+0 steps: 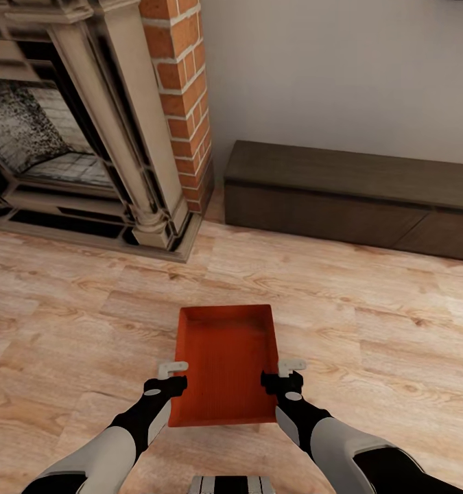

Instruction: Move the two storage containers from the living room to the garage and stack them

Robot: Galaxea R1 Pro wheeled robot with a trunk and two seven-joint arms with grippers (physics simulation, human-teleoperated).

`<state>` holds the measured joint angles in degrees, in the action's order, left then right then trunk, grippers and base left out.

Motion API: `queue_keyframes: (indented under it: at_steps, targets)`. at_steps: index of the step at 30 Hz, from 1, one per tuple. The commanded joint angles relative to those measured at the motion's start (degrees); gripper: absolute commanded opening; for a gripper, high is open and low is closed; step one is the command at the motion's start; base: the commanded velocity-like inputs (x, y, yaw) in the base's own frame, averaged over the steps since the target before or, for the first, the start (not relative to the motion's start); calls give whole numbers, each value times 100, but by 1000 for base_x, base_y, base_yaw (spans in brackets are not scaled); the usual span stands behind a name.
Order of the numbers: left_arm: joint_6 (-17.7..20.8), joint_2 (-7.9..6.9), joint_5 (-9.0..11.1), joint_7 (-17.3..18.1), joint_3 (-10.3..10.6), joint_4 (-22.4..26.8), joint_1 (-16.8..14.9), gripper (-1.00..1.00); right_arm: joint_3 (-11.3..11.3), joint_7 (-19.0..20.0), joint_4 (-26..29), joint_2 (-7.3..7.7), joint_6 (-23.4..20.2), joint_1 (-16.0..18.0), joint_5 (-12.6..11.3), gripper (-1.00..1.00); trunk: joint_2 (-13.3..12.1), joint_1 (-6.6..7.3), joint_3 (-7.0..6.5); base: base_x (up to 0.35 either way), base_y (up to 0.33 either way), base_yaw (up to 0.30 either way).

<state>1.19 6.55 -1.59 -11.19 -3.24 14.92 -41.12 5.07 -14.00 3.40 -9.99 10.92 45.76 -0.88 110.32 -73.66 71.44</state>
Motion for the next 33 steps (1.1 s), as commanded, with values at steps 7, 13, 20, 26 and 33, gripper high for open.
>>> queue_keyframes:
  at_steps: [7,13,20,26,33]
  targets:
    - [13,4,-17,-6,-33,2,0,100,43,-32,-6,-1,6,3,-13,100,283,-154,129,0,0,0]
    - [13,-3,-17,-6,-36,10,-1,100,52,-36,-6,-1,6,3,30,100,524,-286,237,0,0,0]
    - [13,-4,-17,-6,-34,23,1,100,77,-41,1,-1,6,3,69,100,805,-439,362,0,0,0]
    - [13,-1,-11,-6,-29,44,-1,100,90,-41,2,-1,6,3,87,100,925,-505,416,0,0,0]
    - [4,-3,-10,-6,-27,46,-1,100,91,-39,2,-1,6,3,87,100,925,-505,416,0,0,0]
